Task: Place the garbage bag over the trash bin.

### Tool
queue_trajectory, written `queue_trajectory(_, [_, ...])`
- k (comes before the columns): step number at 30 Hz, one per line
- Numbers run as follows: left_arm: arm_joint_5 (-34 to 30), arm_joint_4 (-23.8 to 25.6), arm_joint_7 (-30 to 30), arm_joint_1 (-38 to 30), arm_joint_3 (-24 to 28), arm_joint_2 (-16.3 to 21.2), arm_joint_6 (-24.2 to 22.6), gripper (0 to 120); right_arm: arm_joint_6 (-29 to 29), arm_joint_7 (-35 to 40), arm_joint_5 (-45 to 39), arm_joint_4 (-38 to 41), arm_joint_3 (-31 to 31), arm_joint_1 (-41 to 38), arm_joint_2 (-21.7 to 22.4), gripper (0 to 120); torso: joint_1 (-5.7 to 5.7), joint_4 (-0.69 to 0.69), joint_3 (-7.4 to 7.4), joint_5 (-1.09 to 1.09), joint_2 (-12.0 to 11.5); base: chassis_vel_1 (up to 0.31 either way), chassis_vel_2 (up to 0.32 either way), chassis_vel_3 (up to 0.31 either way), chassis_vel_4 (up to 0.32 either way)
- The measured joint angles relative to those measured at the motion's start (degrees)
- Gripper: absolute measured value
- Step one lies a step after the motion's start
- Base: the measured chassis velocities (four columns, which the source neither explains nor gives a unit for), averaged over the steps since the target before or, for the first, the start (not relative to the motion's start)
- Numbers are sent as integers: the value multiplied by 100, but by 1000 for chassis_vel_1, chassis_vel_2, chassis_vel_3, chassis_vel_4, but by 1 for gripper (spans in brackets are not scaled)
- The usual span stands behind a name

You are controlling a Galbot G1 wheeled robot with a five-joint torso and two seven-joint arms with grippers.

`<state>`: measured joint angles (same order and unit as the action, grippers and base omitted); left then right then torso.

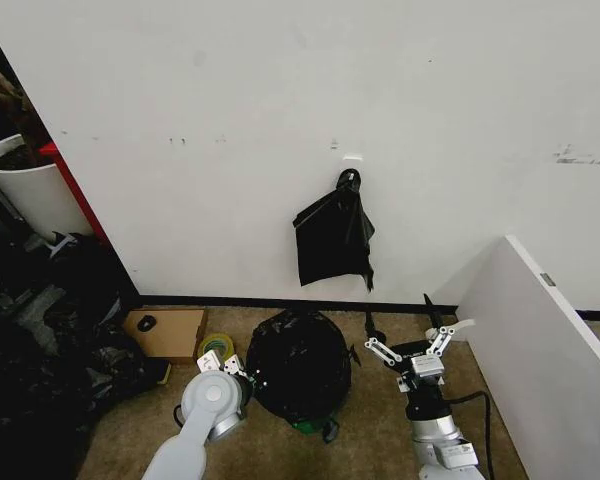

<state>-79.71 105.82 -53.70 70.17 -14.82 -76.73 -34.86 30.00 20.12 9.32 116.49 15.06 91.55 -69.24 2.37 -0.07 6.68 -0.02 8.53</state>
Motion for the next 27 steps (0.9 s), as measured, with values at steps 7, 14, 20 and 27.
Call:
queue_trajectory(7, [123,302,118,71,-16,130,0,40,-60,-52,6,-9,-30,-14,-41,100,0,0,0,0,0,0,0,0,0])
queue_trajectory(14, [199,767,229,199,-26,322,-22,67,-119,-94,10,-28,-37,-37,-48,100,0,0,0,0,0,0,0,0,0])
queue_trajectory(20, [530,1046,331,280,-23,358,-25,88,-149,-94,-10,-74,-25,-83,-16,100,0,0,0,0,0,0,0,0,0])
queue_trajectory(27, [2258,1326,1139,643,28,491,535,100,-151,-91,-80,-140,0,-159,20,100,0,0,0,0,0,0,0,0,0])
